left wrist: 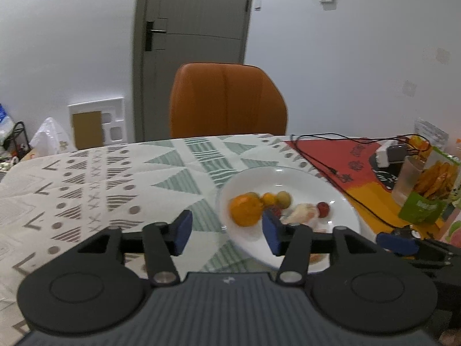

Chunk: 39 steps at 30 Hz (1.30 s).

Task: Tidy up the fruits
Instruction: 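Move both open tools back from the bowl to the remaining fruit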

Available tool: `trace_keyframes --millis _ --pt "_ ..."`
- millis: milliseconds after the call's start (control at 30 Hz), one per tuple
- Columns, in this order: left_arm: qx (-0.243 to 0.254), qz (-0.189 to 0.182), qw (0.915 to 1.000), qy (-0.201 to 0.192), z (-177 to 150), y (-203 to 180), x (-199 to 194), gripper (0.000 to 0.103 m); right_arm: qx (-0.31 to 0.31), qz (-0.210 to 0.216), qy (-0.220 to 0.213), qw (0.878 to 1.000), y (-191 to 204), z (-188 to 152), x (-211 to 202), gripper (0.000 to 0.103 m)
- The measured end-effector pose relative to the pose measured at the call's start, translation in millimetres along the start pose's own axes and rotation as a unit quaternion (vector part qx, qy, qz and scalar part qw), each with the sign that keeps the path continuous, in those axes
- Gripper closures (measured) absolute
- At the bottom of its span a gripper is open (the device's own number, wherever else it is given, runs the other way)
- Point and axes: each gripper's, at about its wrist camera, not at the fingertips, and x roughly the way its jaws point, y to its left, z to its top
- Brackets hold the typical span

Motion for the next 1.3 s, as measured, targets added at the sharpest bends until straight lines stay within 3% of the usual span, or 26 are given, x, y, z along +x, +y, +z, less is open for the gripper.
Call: trace_keyframes --millis 300,767,1133,1300 --pt "-0.017 0.041 0.9990 -0.010 -4 30 -18 0.027 -0.013 0.011 -0.001 1.000 20 -1 -1 0.022" --pt "-0.047 0.080 0.9955 -0.018 -16 73 -46 0.026 -0.031 0.034 0.004 0.999 51 -3 1 0.018" --pt "-0.072 0.102 0.9922 -0.012 -31 105 -54 0.025 -0.057 0.059 0.011 0.997 82 -5 6 0.002" --pt "-0.079 0.104 0.9915 -0.003 -38 115 -51 0.025 -0.072 0.069 0.019 0.995 95 -6 12 0.000"
